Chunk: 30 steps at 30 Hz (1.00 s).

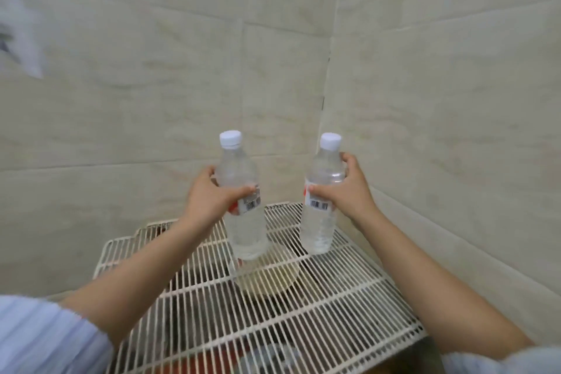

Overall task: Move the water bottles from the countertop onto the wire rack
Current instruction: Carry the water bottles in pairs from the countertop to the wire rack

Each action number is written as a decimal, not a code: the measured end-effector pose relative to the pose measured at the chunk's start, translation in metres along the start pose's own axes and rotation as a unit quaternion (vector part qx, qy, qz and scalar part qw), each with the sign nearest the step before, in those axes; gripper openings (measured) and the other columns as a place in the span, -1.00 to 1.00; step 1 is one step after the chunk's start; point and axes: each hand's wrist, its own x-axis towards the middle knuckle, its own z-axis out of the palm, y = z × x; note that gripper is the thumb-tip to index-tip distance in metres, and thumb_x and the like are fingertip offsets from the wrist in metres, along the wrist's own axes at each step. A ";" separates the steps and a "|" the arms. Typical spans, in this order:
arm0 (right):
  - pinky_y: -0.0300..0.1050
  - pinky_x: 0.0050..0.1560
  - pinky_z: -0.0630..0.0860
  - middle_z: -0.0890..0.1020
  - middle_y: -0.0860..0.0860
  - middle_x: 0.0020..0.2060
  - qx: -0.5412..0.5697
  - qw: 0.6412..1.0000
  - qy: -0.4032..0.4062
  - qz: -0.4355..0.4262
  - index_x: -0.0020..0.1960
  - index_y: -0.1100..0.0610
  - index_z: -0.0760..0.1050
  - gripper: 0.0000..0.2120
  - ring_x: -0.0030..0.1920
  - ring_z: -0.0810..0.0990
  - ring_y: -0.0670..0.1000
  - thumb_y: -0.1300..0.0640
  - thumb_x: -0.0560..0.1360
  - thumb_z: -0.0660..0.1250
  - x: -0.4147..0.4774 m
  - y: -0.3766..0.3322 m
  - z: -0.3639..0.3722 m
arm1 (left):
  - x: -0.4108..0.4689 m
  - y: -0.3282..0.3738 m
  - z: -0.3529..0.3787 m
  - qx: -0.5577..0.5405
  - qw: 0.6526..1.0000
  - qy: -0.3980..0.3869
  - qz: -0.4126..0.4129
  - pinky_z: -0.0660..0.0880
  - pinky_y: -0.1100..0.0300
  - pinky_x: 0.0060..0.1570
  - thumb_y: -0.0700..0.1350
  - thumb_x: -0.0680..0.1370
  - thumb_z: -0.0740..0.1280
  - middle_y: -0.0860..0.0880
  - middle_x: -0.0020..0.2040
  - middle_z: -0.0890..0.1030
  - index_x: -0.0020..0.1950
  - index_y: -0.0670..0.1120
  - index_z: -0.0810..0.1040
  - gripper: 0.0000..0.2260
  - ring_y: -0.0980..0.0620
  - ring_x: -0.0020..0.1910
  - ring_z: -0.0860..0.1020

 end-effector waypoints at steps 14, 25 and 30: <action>-0.12 0.15 0.38 0.49 0.02 0.28 -0.032 0.999 0.002 -0.009 0.38 0.02 0.22 -0.25 0.26 0.46 0.07 0.08 0.29 0.51 0.111 0.060 0.033 | 0.108 -0.048 0.105 0.094 0.993 0.066 0.001 0.60 0.05 -0.20 -0.12 0.25 0.55 -0.01 -0.11 0.54 0.01 -0.05 0.36 -0.53 0.09 -0.29 0.54; 0.15 0.16 0.50 0.49 0.02 0.23 -0.053 0.996 -0.070 0.029 0.33 -0.14 0.15 -0.14 0.17 0.51 0.09 0.00 0.16 0.54 0.164 0.096 0.048 | 0.147 -0.057 0.123 0.128 0.992 0.001 -0.013 0.56 -0.01 0.04 -0.11 0.28 0.54 0.02 -0.04 0.52 0.16 -0.08 0.38 -0.46 -0.02 -0.04 0.53; 0.20 0.24 0.45 0.43 0.09 0.28 -0.009 0.990 -0.137 0.044 0.40 -0.01 0.12 -0.12 0.23 0.47 0.13 0.25 0.24 0.52 0.175 0.093 0.039 | 0.154 -0.057 0.117 0.117 0.992 -0.030 -0.031 0.51 0.03 0.10 -0.14 0.27 0.55 0.00 0.02 0.51 0.25 -0.10 0.36 -0.39 -0.03 0.04 0.51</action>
